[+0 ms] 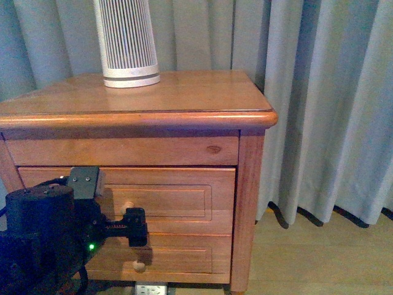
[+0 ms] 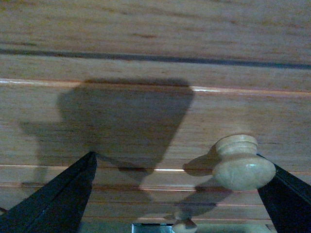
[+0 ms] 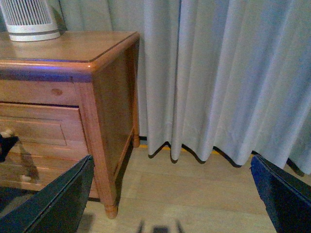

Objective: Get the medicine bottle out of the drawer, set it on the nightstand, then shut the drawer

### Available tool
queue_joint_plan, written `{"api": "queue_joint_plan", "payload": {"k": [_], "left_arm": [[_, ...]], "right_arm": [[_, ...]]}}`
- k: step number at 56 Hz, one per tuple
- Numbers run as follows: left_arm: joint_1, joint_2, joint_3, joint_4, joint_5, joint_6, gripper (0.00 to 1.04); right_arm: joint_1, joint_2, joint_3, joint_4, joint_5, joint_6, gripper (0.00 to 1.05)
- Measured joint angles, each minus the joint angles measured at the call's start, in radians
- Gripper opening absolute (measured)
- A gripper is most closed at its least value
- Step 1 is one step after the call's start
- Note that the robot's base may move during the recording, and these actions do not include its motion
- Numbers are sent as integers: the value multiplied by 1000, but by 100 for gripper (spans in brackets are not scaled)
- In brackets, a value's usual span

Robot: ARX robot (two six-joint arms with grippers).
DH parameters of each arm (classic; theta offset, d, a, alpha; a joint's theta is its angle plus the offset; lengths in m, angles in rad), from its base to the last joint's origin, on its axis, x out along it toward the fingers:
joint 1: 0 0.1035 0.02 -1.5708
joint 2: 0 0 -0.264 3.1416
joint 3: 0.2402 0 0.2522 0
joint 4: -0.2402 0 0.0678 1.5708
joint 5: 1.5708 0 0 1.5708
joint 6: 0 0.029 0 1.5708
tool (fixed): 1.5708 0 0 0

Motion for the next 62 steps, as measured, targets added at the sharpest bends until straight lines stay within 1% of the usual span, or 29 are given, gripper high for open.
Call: {"api": "queue_joint_plan", "payload": {"k": [19,32,41,43,45,54,56,59,62], "left_arm": [[-24,-4,1,1,-22,-1,98],[-53,-69,-49,57,-31,43,98],[-59,-95,-63,61,-32,57,98],[-60,-99,-63,61,-32,63,96],[-63,-103,-63,60,-32,68,89],[-82,-104,-66,55,-32,73,67],[-87,-103,-67,55,-32,73,68],[-93,-101,-67,55,-32,74,76],[-98,-95,-67,56,-33,74,76]], "right_arm": [[0,0,0,0,0,0,98],[0,0,0,0,0,0,98],[0,0,0,0,0,0,98],[0,0,0,0,0,0,98],[0,0,0,0,0,0,98],[0,0,0,0,0,0,98],[0,0,0,0,0,0,98],[0,0,0,0,0,0,98],[0,0,0,0,0,0,98]]}}
